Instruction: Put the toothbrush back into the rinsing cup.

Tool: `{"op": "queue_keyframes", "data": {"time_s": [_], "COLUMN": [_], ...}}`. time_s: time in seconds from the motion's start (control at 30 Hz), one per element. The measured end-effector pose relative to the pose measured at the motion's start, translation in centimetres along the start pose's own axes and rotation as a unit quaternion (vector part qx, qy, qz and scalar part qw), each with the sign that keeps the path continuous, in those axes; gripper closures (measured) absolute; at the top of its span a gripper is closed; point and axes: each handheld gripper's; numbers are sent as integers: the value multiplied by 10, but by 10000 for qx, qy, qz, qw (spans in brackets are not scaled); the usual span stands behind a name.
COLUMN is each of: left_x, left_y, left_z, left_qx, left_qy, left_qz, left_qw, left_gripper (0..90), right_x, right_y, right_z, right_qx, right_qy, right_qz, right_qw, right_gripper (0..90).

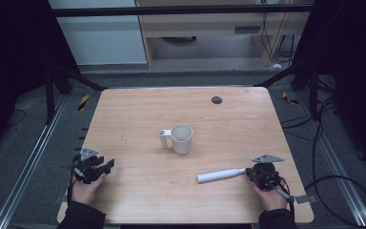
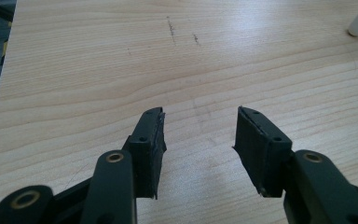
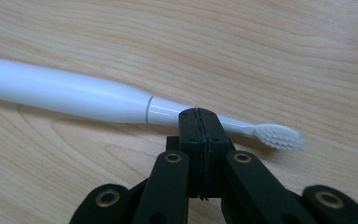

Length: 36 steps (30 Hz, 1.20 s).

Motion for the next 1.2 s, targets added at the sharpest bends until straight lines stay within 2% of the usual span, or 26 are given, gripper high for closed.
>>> {"op": "queue_keyframes", "data": {"time_s": [0.67,1.2], "left_x": [0,0], "left_y": [0,0], "left_z": [0,0], "left_qx": [-4,-9], "left_qy": [1,-2], "left_qz": [-2,-1], "left_qw": [10000,10000], "left_gripper": [514,514], "right_x": [-16,-32], "right_y": [14,26], "right_z": [1,0], "right_qx": [87,-28], "right_qy": [-19,14], "right_qz": [9,88], "right_qw": [10000,10000], "right_gripper": [894,894]}}
Point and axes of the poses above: each handheld gripper's, and its own axes: y roughly forward along the jaws, x roughly out of its underside, z roughly to its right, and after that the axes turned 4 degrees about -z, right-handed
